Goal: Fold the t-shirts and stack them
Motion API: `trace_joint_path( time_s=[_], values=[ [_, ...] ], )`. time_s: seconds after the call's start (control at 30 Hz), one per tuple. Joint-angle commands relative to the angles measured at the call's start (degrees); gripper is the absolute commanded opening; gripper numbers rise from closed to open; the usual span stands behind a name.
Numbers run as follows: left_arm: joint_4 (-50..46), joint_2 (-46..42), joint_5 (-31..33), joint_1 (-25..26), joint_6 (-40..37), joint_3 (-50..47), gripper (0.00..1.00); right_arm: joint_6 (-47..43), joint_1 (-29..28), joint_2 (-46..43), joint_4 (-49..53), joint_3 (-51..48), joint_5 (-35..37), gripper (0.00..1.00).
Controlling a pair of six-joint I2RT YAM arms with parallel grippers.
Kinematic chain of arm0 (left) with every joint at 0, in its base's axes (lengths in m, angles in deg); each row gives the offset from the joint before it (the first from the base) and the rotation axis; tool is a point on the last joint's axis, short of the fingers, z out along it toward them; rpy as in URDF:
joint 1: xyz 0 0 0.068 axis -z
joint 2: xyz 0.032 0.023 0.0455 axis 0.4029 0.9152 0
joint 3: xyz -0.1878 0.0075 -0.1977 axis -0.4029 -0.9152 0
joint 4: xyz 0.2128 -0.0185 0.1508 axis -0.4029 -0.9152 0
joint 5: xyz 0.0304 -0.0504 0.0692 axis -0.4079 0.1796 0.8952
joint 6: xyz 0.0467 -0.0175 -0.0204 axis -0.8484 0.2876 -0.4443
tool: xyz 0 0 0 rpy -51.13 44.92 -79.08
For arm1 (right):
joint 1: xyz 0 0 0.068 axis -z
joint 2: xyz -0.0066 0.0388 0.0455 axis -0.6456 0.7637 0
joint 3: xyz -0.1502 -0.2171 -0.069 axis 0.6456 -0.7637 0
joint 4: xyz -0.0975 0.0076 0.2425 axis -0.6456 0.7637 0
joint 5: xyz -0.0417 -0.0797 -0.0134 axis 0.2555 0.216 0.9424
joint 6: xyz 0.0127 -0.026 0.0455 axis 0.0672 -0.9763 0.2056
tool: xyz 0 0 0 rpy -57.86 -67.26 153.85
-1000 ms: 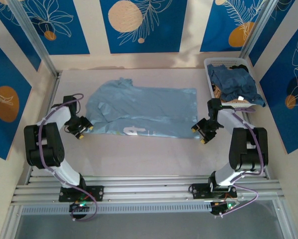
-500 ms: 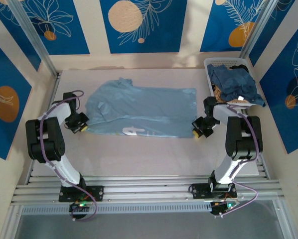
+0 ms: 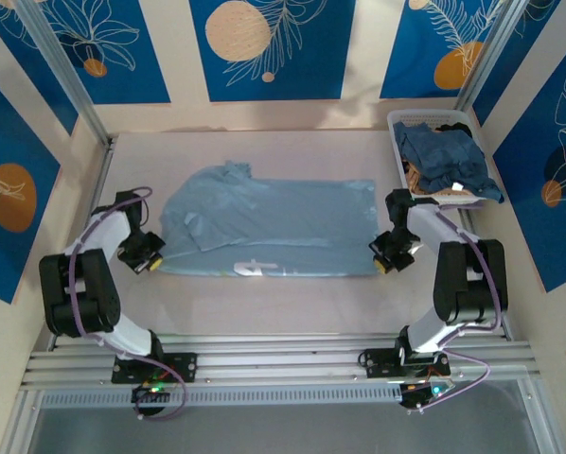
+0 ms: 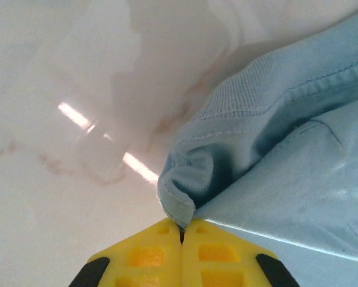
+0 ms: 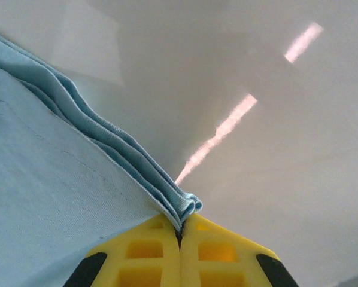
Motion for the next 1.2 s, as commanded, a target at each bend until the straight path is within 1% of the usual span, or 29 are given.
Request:
trace_joint_path(
  time_s=[0.0,0.03,0.07,0.1,0.13,0.2,0.23,0.3,0.33,0.37,0.4,0.47,0.57,0.63,0.67,0.73,0.8,0.97,1.07,1.17],
  values=[
    [-2.14,-2.67,2.42,-0.72,3.0,-4.08,0.0,2.08,-0.24,-1.93,3.56,-4.34,1.62,0.0],
    [-1.84,-2.69,2.46,-0.72,2.64,-4.63,0.0,1.87,-0.2,-2.11,2.73,-5.17,1.28,0.01],
    [-1.5,-2.5,2.09,-0.74,2.09,-4.67,0.03,1.58,-0.18,-2.28,2.38,-5.41,1.16,0.07],
    [-1.56,-2.35,1.98,-0.74,1.59,-4.23,0.12,1.24,-0.28,-2.5,2.53,-5.29,1.17,0.16],
    [-1.92,-2.57,2.37,-0.79,1.22,-3.4,0.23,0.8,-0.41,-2.96,2.98,-4.63,1.36,0.24],
    [-2.81,-4.4,3.95,-0.44,1.23,-1.72,0.41,0.12,-1.25,-4.85,4.32,-2.86,2.68,0.38],
    [-3.64,-5.64,5.05,-0.06,1.41,-0.51,0.47,-0.26,-2.15,-6.3,5.24,-1.56,3.71,0.43],
    [-4.92,-7.67,5.61,1.3,1.56,1.79,0.49,-1.29,-4.15,-9.3,6.16,0.87,5.17,0.48],
    [-5.58,-8.28,4.81,2.27,1.95,3.0,0.53,-2.36,-5.43,-10.78,5.62,1.88,5.03,0.49],
    [-6.19,-8.44,3.45,3.36,2.55,3.91,0.53,-3.9,-6.62,-12.03,3.97,2.3,3.92,0.5],
    [-6.32,-8.53,1.27,4.86,3.77,4.45,0.53,-5.88,-7.93,-13.41,0.86,2.27,1.25,0.51],
    [-5.15,-8.7,-3.69,8.02,7.84,3.95,0.54,-9.33,-10.39,-14.91,-6.55,1.33,-6.95,0.53],
    [0.92,-8.85,-10.23,14.12,17.61,0.41,0.54,-11.48,-14.8,-15.62,-16.98,-0.03,-16.64,0.56],
    [6.22,-7.79,-12.88,17.69,24.35,-2.27,0.54,-10.91,-16.5,-14.82,-20.76,-0.36,-20.38,0.56],
    [8.26,-7.13,-13.42,18.71,26.58,-3.16,0.54,-10.57,-16.82,-14.35,-22.33,-0.62,-21.94,0.57],
    [11.78,-5.28,-14.07,20.13,30.45,-4.79,0.54,-9.84,-17.54,-13.41,-23.86,-0.59,-22.81,0.57],
    [13.41,-3.72,-14.05,20.54,32.02,-5.11,0.54,-9.71,-17.77,-12.65,-24.62,-0.43,-23.69,0.57],
    [14.18,-0.21,-13.22,20.74,31.8,-5.02,0.5,-9.45,-17.87,-11.97,-24.53,-0.05,-23.44,0.57],
    [15.13,1.42,-12.36,20.78,31.39,-4.6,0.44,-9.32,-17.78,-11.73,-24.44,0.15,-23.55,0.57],
    [15.8,2.3,-11.03,20.9,31.22,-3.81,0.33,-8.88,-17.87,-11.71,-24.7,-0.22,-23.61,0.56]
  ],
)
